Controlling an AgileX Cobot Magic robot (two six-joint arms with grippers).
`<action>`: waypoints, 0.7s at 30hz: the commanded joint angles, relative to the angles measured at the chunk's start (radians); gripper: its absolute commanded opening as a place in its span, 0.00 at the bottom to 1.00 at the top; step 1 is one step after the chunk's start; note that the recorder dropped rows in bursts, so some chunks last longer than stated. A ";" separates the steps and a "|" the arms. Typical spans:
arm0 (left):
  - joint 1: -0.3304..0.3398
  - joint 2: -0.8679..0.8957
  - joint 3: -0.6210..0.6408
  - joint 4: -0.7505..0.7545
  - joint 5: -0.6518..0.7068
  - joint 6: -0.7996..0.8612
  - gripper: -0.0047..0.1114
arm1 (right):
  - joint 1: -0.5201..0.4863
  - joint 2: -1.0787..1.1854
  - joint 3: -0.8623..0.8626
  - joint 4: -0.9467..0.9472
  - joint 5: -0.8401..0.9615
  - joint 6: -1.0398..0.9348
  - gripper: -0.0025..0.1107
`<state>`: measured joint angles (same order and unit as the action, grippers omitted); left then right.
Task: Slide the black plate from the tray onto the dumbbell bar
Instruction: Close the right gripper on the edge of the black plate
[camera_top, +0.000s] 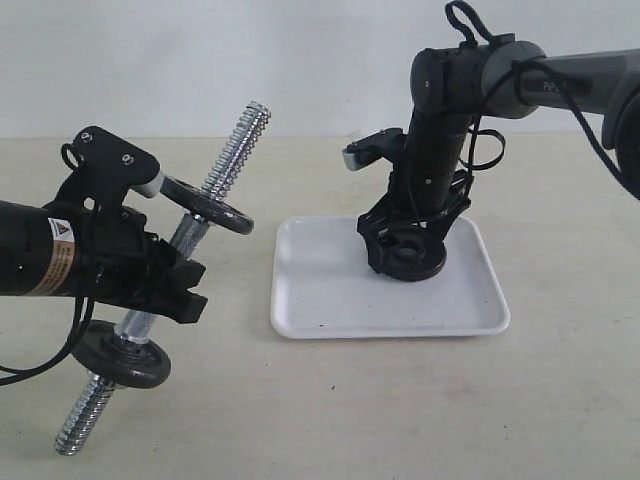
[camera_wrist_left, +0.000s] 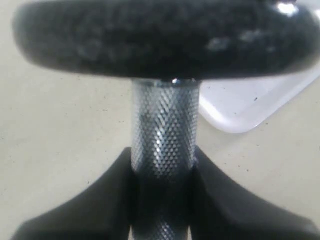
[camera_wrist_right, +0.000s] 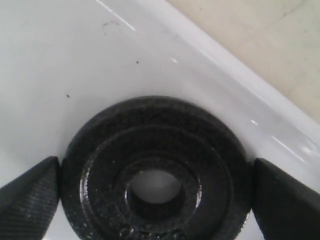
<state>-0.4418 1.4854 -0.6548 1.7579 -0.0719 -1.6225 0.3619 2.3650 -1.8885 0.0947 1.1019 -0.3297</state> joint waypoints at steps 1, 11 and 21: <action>0.000 -0.058 -0.037 -0.014 0.017 0.001 0.08 | -0.003 0.019 0.012 0.002 0.056 -0.029 0.02; 0.000 -0.058 -0.037 -0.014 0.017 0.001 0.08 | -0.003 0.019 0.012 0.155 -0.072 -0.167 0.02; 0.000 -0.058 -0.037 -0.014 0.019 0.001 0.08 | -0.003 0.009 0.012 0.170 -0.085 -0.182 0.02</action>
<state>-0.4418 1.4854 -0.6548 1.7579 -0.0719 -1.6225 0.3599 2.3668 -1.8885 0.2374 0.9991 -0.5025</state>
